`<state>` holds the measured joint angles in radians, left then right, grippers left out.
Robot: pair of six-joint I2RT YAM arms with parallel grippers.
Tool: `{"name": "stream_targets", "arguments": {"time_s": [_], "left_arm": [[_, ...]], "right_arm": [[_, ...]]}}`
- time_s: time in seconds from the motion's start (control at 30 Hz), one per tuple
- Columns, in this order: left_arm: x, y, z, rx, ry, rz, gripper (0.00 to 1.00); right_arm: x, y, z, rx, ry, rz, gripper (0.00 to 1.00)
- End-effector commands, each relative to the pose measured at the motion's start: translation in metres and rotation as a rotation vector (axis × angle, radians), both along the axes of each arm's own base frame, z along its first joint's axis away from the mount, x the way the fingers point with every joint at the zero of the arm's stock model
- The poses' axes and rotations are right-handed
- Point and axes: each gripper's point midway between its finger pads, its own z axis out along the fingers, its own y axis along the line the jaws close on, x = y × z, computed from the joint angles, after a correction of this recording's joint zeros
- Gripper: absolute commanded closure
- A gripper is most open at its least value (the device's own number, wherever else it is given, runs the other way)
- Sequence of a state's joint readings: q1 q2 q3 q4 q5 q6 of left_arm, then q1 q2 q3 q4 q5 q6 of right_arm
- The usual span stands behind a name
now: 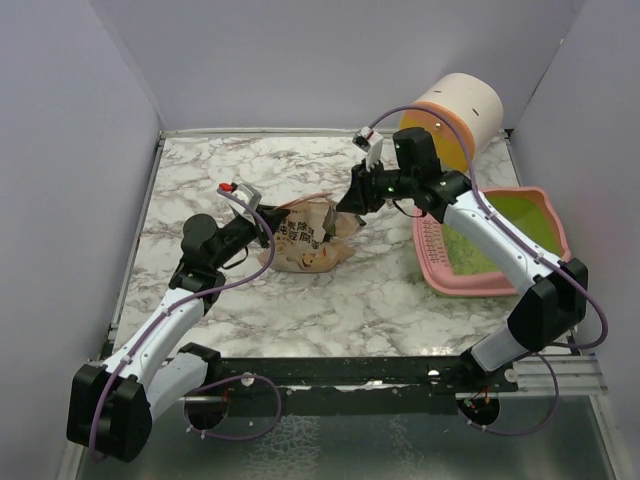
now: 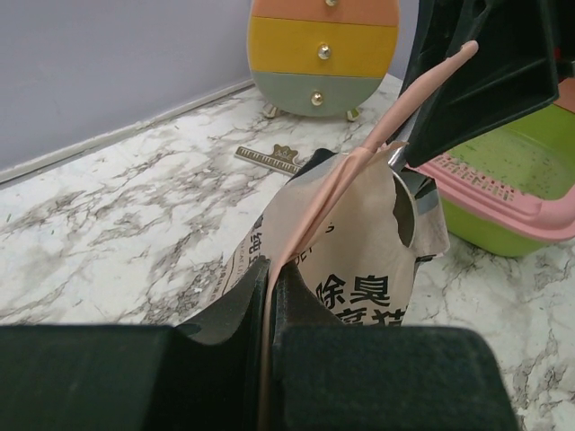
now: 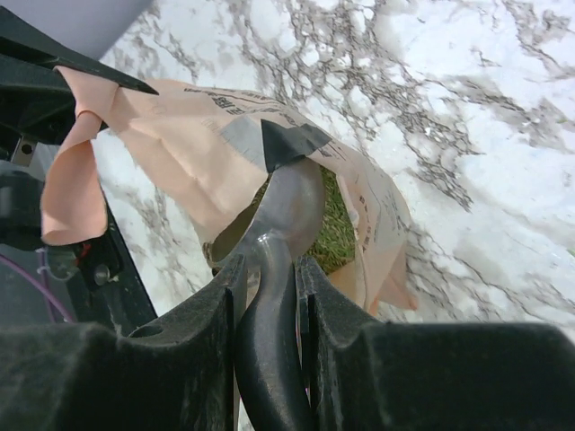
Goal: Fill the litter box with clean litter
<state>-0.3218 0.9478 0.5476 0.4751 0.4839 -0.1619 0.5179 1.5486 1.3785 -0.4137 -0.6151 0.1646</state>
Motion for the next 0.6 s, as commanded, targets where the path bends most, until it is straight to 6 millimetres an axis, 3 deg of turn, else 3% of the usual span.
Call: {"name": "stream_targets", "arguments": {"time_s": [0.0,0.33,0.43,0.57], "left_arm": [[-0.001,-0.002,0.032,-0.039,-0.11,-0.019,1.0],[0.0,-0.003,0.031,-0.037,-0.106,-0.021,1.0],[-0.001,-0.004,0.031,-0.039,-0.101,-0.033,1.0],[-0.002,-0.005,0.03,-0.036,-0.1,-0.041,1.0]], "right_arm": [[-0.007,-0.018,-0.001,-0.194,-0.02,-0.006,0.99],[-0.004,-0.052,-0.009,-0.394,-0.012,-0.141,0.99],[-0.001,-0.051,-0.011,-0.416,-0.015,-0.149,0.99],[0.002,-0.034,-0.021,-0.445,-0.013,-0.137,0.99]]}}
